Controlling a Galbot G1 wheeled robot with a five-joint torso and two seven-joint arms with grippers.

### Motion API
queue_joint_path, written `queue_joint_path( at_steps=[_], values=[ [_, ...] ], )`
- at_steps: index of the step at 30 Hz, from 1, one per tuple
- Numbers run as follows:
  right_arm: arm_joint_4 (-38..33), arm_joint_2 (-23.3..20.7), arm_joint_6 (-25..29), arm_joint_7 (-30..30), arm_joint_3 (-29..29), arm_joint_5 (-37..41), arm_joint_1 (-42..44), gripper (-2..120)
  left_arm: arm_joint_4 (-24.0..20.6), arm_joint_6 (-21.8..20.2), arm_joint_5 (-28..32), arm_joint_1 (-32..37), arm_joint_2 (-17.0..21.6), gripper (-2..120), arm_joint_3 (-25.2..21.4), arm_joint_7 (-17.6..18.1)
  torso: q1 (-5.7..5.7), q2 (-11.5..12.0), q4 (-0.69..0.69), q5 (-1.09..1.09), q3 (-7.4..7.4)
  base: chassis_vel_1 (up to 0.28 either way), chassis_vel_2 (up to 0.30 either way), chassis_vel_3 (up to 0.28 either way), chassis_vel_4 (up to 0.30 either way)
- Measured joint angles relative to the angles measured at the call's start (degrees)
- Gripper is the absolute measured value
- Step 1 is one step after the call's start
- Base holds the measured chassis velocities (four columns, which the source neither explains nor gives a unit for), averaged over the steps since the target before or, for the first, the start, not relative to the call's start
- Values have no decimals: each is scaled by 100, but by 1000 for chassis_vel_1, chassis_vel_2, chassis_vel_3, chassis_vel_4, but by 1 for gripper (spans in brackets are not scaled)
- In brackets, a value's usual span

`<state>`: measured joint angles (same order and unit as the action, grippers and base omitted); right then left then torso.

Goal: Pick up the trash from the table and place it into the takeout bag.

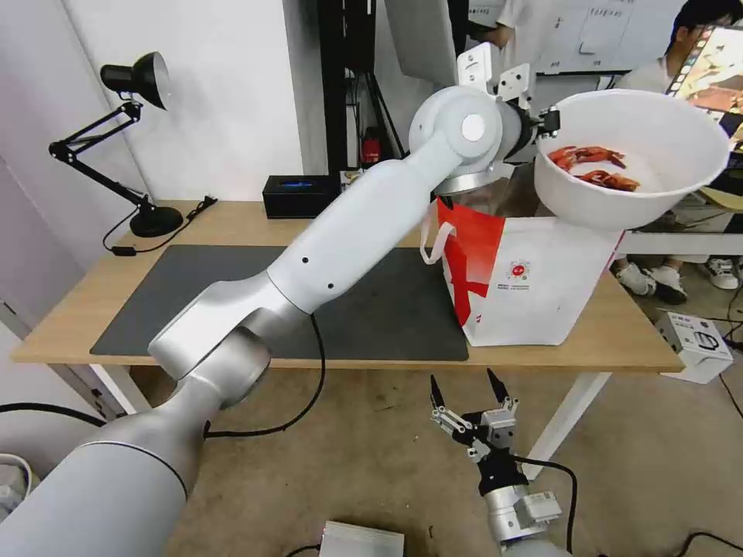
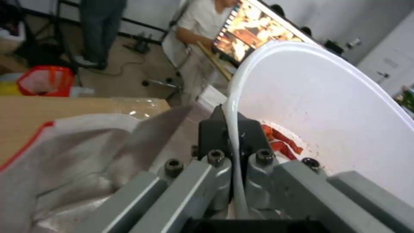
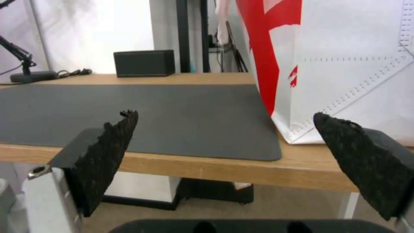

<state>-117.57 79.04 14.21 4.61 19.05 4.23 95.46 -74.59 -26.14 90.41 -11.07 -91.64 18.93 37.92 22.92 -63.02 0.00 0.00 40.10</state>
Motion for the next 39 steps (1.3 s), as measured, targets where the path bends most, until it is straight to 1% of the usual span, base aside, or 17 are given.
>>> queue_joint_path(
  at_steps=[9,12,13,14,17,18,21,26,33,39],
  values=[
    [0,0,0,0,0,0,0,100,163,320,6,-27,5,0,105,287,0,0,0,0,0,0,0,0,0],
    [1,0,0,0,0,0,0,100,246,508,-5,6,6,0,210,550,-1,0,0,0,0,0,0,0,0],
    [0,0,0,0,0,0,0,100,268,563,-15,14,5,0,237,624,0,0,0,0,0,0,0,0,0],
    [0,0,0,0,0,0,0,100,268,563,-15,14,5,0,237,624,0,0,0,0,0,0,0,0,0],
    [0,0,0,0,0,0,0,100,327,755,-27,48,5,0,309,886,-1,0,0,0,0,0,0,0,0],
    [0,0,0,0,0,0,0,100,327,755,-27,48,5,0,309,886,-1,0,0,0,0,0,0,0,0],
    [0,0,0,0,0,0,0,100,355,880,-35,117,5,0,362,1067,0,0,0,0,0,0,0,0,0],
    [0,0,0,0,0,0,0,100,366,933,-50,161,7,0,388,1144,0,0,0,0,0,0,0,0,0],
    [0,0,0,0,0,0,0,100,294,877,-157,370,10,0,638,1214,0,0,-1,0,0,0,0,0,0],
    [0,0,0,0,0,0,0,100,287,819,-258,462,11,0,731,1230,-1,0,-1,0,0,0,0,0,0]
  ],
)
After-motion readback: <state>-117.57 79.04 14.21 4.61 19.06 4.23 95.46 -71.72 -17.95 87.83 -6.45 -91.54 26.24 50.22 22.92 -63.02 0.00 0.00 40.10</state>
